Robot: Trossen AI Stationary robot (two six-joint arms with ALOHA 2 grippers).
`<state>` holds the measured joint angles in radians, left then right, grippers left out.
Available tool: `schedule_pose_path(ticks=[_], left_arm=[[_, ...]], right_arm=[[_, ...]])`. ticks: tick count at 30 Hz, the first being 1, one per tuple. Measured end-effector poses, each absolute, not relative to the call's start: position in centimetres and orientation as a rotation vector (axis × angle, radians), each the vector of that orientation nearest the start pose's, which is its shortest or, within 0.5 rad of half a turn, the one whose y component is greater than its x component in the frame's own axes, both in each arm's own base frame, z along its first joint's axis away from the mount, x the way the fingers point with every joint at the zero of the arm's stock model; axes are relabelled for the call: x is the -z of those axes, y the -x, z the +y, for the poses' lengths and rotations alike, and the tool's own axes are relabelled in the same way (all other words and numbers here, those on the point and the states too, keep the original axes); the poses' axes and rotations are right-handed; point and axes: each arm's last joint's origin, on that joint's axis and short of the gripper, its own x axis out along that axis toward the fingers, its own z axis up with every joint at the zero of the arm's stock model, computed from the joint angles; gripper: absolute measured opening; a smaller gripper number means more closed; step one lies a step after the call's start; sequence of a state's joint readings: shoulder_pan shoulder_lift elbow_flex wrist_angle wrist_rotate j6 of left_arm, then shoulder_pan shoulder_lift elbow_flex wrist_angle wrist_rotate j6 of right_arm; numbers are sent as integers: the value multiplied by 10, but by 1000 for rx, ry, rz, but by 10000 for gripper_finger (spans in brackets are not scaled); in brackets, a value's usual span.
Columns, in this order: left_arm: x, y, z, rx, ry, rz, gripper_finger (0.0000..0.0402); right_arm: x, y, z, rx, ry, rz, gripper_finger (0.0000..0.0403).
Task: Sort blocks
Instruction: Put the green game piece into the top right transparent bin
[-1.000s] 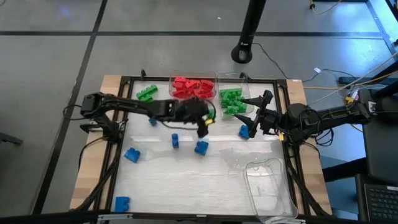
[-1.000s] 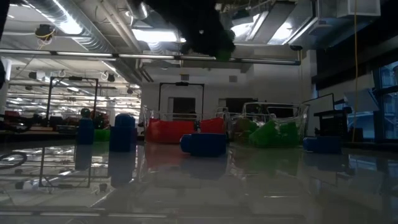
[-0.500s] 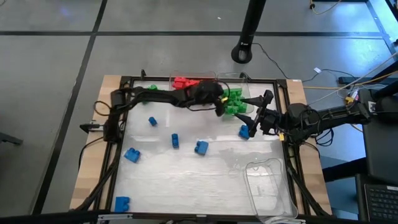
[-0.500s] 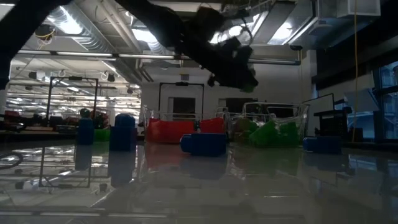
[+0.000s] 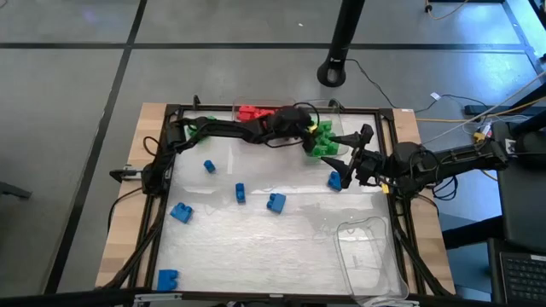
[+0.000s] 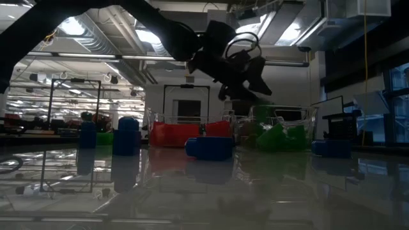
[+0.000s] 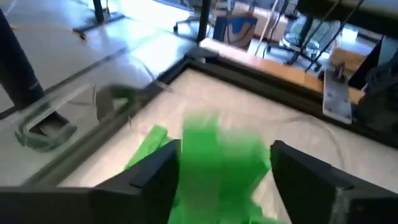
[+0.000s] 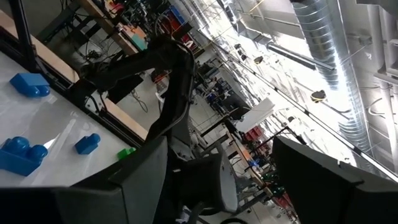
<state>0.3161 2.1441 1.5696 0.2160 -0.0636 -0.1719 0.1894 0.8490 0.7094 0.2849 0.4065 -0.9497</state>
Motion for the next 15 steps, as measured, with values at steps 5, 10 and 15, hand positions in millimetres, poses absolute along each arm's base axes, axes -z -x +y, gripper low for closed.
schedule_pose_path(ticks=[5, 10, 15], left_arm=[[-207, -463, 150, -373, 214, 413, 270], [-232, -442, 141, -362, 189, 566, 273], [-283, -400, 131, -456, 142, 676, 269]], right_arm=[[-341, -189, 25, 266, 901, -26, 289], [-341, -189, 25, 266, 899, -28, 289], [-341, -189, 24, 266, 899, -27, 289]])
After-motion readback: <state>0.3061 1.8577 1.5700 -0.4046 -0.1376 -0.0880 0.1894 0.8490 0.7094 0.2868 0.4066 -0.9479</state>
